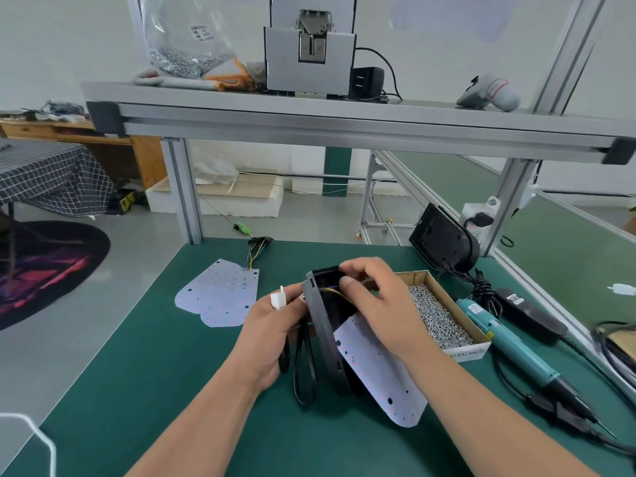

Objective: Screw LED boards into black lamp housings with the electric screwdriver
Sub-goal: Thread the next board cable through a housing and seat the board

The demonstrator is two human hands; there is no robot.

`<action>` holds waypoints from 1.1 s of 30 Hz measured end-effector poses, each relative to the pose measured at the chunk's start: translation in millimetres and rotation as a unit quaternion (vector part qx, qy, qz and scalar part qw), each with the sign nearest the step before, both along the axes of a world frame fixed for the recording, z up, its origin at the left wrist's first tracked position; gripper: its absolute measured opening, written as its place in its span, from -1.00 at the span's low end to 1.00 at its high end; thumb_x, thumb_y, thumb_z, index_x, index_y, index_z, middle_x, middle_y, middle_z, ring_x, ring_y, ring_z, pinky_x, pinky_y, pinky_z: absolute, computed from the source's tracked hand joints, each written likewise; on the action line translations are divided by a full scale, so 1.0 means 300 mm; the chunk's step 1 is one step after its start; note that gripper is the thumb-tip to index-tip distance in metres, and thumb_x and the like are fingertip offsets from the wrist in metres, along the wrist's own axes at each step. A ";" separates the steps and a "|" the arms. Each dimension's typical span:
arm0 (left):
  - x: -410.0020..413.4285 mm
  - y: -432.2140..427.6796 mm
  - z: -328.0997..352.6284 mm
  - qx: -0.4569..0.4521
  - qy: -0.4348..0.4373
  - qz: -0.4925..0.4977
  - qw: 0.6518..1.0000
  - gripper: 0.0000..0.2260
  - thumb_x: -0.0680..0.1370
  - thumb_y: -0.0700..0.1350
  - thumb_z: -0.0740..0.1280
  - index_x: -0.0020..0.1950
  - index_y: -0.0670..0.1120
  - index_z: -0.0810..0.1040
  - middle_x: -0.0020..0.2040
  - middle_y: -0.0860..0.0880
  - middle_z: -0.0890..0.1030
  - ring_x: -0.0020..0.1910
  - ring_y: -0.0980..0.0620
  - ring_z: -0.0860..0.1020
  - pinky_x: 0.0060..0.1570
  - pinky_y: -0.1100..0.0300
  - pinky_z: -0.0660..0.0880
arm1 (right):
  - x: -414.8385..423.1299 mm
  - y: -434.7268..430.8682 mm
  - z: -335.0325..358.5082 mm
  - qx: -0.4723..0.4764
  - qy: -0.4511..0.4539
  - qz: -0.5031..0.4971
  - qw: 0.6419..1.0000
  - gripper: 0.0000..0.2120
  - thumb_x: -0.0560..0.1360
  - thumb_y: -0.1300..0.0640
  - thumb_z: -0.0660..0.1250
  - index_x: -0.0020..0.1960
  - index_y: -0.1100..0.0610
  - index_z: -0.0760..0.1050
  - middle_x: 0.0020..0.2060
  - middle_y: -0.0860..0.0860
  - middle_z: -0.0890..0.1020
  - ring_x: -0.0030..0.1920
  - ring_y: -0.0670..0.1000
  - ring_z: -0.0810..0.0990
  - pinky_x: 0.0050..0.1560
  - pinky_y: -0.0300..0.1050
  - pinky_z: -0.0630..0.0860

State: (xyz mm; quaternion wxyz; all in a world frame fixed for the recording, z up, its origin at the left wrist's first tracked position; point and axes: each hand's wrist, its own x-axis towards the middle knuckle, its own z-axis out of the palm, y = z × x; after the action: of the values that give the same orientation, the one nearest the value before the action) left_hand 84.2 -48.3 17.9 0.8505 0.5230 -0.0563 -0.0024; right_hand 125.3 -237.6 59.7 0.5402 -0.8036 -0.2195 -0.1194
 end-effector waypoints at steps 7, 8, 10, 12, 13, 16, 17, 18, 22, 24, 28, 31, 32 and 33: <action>0.010 -0.005 -0.028 0.015 0.022 0.012 1.000 -0.79 0.66 -0.18 0.40 0.26 -0.20 0.69 0.15 -0.31 0.71 0.04 -0.21 0.71 0.02 -0.02 0.67 | 0.038 -0.046 -0.034 -0.026 0.166 0.028 0.985 -0.78 0.72 -0.06 0.26 0.00 -0.05 0.63 -0.18 -0.19 0.68 -0.11 -0.16 0.62 -0.12 -0.48 0.42; 0.011 -0.007 -0.030 0.017 0.025 0.018 0.999 -0.79 0.63 -0.21 0.41 0.23 -0.22 0.70 0.15 -0.33 0.71 0.05 -0.23 0.71 0.02 -0.05 0.67 | 0.038 -0.048 -0.028 0.009 0.194 0.040 0.980 -0.79 0.71 0.01 0.28 -0.01 0.04 0.64 -0.17 -0.12 0.68 -0.12 -0.10 0.62 -0.05 -0.34 0.47; 0.013 -0.013 -0.032 0.014 0.030 0.026 0.999 -0.77 0.58 -0.25 0.41 0.21 -0.23 0.70 0.17 -0.34 0.70 0.10 -0.28 0.70 0.12 -0.15 0.66 | 0.044 -0.063 -0.021 0.054 0.235 0.075 0.968 -0.79 0.70 0.09 0.31 0.00 0.20 0.62 -0.13 0.08 0.67 -0.09 0.04 0.60 0.04 -0.04 0.46; 0.016 -0.016 -0.030 -0.003 0.033 0.028 0.999 -0.78 0.61 -0.27 0.36 0.22 -0.21 0.71 0.19 -0.32 0.70 0.12 -0.27 0.71 0.16 -0.15 0.66 | 0.042 -0.081 -0.002 0.038 0.237 0.085 0.967 -0.78 0.69 0.09 0.33 -0.03 0.23 0.58 -0.18 0.10 0.60 -0.14 0.06 0.54 -0.02 0.01 0.42; 0.018 -0.018 -0.027 -0.012 0.036 0.030 0.999 -0.79 0.64 -0.26 0.34 0.22 -0.19 0.71 0.18 -0.30 0.71 0.08 -0.24 0.72 0.10 -0.09 0.69 | 0.042 -0.089 -0.001 0.029 0.234 0.082 0.968 -0.78 0.69 0.09 0.32 -0.09 0.16 0.57 -0.23 0.07 0.54 -0.19 0.04 0.50 -0.09 -0.02 0.40; 0.024 -0.020 -0.025 0.022 0.032 0.062 0.997 -0.80 0.63 -0.25 0.32 0.17 -0.15 0.72 0.12 -0.28 0.73 -0.02 -0.17 0.71 -0.03 0.02 0.67 | 0.021 -0.095 0.011 0.011 0.221 0.066 0.973 -0.70 0.70 0.09 0.31 -0.22 0.07 0.44 -0.30 0.04 0.40 -0.26 0.02 0.37 -0.23 -0.04 0.26; 0.026 -0.025 -0.028 0.046 0.029 0.081 0.995 -0.79 0.59 -0.24 0.33 0.14 -0.13 0.73 0.10 -0.27 0.74 -0.04 -0.17 0.71 -0.05 0.03 0.66 | 0.015 -0.097 0.010 0.006 0.212 0.057 0.975 -0.69 0.70 0.08 0.30 -0.20 0.13 0.40 -0.28 0.05 0.40 -0.24 0.02 0.37 -0.21 -0.03 0.25; 0.027 -0.033 -0.031 0.060 0.031 0.102 0.992 -0.77 0.55 -0.22 0.33 0.11 -0.10 0.73 0.08 -0.26 0.75 -0.07 -0.15 0.70 -0.07 0.03 0.65 | 0.010 -0.100 0.008 0.001 0.200 0.052 0.978 -0.67 0.71 0.06 0.29 -0.17 0.18 0.37 -0.27 0.05 0.41 -0.23 0.01 0.38 -0.18 -0.03 0.26; 0.029 -0.058 -0.039 0.102 0.027 0.163 0.981 -0.76 0.46 -0.16 0.28 0.01 -0.07 0.71 -0.04 -0.22 0.75 -0.15 -0.09 0.67 -0.09 0.00 0.60 | -0.009 -0.106 -0.004 -0.026 0.140 0.037 0.989 -0.66 0.74 -0.04 0.23 -0.18 0.05 0.41 -0.31 -0.12 0.43 -0.26 -0.11 0.40 -0.22 -0.17 0.35; 0.019 -0.074 -0.038 0.134 0.007 0.154 0.979 -0.77 0.49 -0.12 0.27 0.02 -0.15 0.67 -0.02 -0.29 0.71 -0.12 -0.12 0.64 -0.03 -0.12 0.59 | -0.012 -0.098 -0.003 -0.003 0.126 0.044 0.991 -0.74 0.74 -0.05 0.23 -0.08 -0.02 0.53 -0.21 -0.13 0.58 -0.15 -0.14 0.52 -0.09 -0.15 0.46; 0.024 -0.081 -0.048 0.092 0.028 0.144 0.985 -0.65 0.54 -0.10 0.26 0.16 -0.35 0.52 0.11 -0.31 0.69 0.01 -0.17 0.60 0.12 -0.22 0.55 | -0.004 -0.105 -0.006 0.063 0.161 0.142 0.975 -0.64 0.64 0.04 0.40 0.42 -0.01 0.54 0.22 -0.03 0.72 0.22 -0.01 0.69 0.23 -0.08 0.60; 0.025 -0.085 -0.041 0.067 0.020 0.123 0.990 -0.73 0.67 -0.19 0.21 0.24 -0.38 0.46 0.15 -0.36 0.66 0.03 -0.15 0.59 0.08 -0.14 0.53 | -0.003 -0.109 -0.009 0.086 0.165 0.178 0.966 -0.67 0.65 0.14 0.41 0.40 0.07 0.56 0.20 0.05 0.73 0.15 0.00 0.70 0.09 -0.13 0.60; 0.024 -0.086 -0.040 0.075 0.021 0.131 0.988 -0.75 0.71 -0.14 0.23 0.30 -0.29 0.47 0.16 -0.32 0.68 0.03 -0.14 0.63 0.07 -0.10 0.56 | 0.000 -0.112 -0.012 0.108 0.165 0.179 0.964 -0.69 0.66 0.16 0.38 0.39 0.10 0.57 0.22 0.07 0.72 0.16 0.02 0.69 0.10 -0.15 0.60; 0.025 -0.087 -0.043 0.095 0.027 0.147 0.984 -0.76 0.73 -0.04 0.25 0.31 -0.15 0.49 0.12 -0.22 0.71 0.00 -0.08 0.65 0.02 -0.03 0.58 | -0.001 -0.117 -0.012 0.132 0.171 0.178 0.960 -0.70 0.66 0.17 0.37 0.38 0.09 0.58 0.23 0.10 0.71 0.18 0.05 0.70 0.12 -0.11 0.61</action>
State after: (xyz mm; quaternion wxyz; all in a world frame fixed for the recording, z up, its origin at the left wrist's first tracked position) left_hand 91.6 -74.3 5.2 0.7893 0.6037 0.0444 0.1030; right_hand 125.1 -272.7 56.0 0.6831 -0.6818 -0.2460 0.0898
